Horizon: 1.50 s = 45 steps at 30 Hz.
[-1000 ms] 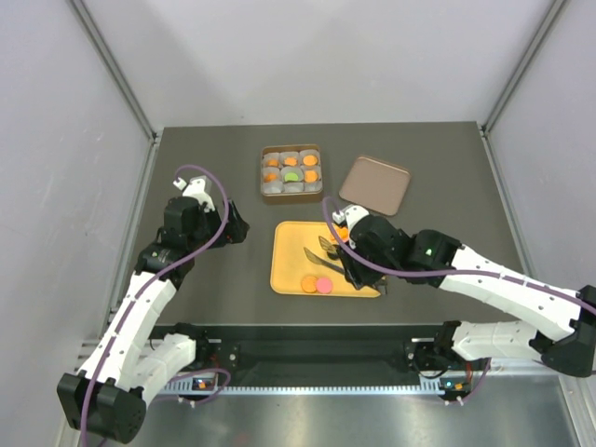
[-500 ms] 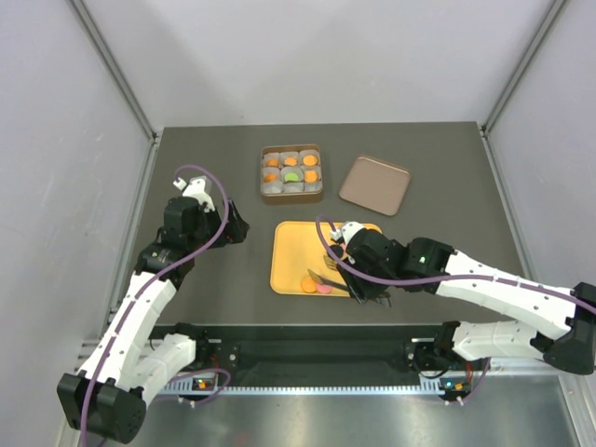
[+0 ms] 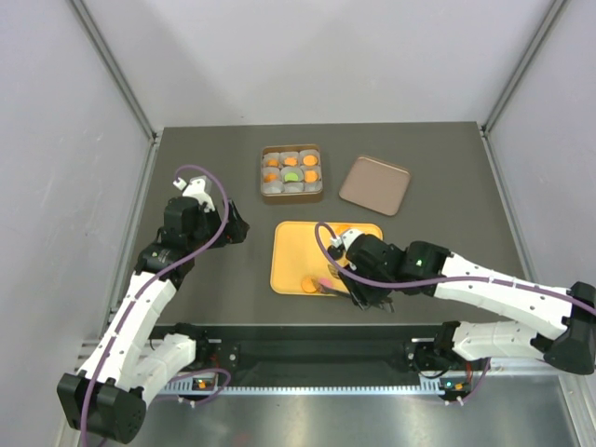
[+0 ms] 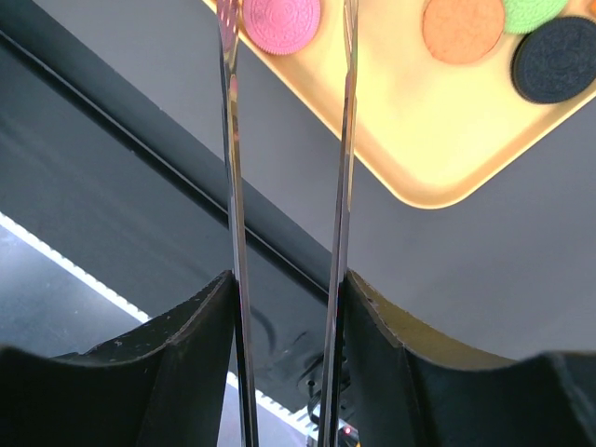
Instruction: Pack the cookies
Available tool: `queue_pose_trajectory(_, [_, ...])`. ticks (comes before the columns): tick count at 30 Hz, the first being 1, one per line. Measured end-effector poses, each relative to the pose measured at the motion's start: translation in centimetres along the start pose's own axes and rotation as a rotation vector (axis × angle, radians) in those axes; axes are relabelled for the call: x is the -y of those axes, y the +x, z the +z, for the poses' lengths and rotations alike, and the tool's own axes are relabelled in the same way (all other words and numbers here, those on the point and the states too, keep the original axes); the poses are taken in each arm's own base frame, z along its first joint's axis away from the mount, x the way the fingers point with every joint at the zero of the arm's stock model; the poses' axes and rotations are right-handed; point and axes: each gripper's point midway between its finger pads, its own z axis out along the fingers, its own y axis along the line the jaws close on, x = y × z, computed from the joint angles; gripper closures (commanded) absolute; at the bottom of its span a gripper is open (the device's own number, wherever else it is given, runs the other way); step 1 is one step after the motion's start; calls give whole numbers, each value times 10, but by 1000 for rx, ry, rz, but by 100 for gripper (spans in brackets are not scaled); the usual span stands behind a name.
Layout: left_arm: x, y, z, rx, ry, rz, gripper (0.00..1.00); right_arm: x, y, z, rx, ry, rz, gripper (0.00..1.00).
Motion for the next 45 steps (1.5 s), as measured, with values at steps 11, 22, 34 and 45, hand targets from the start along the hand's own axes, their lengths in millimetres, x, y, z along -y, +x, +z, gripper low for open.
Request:
queue_pose_trajectory(11, [0,0,0,0,0,0,7,0,6,4,-13,-5,-1,52])
queue_pose_trajectory(22, [0,0,0,0,0,0,7,-1,13,12,-34,-34,8,55])
queue_pose_trajectory(34, [0,0,0,-1,0,0,7,1,12,13,-35,-46,25,60])
queue_pose_trajectory(45, [0,0,0,-1,0,0,7,8,7,5,-11,-21,39,62])
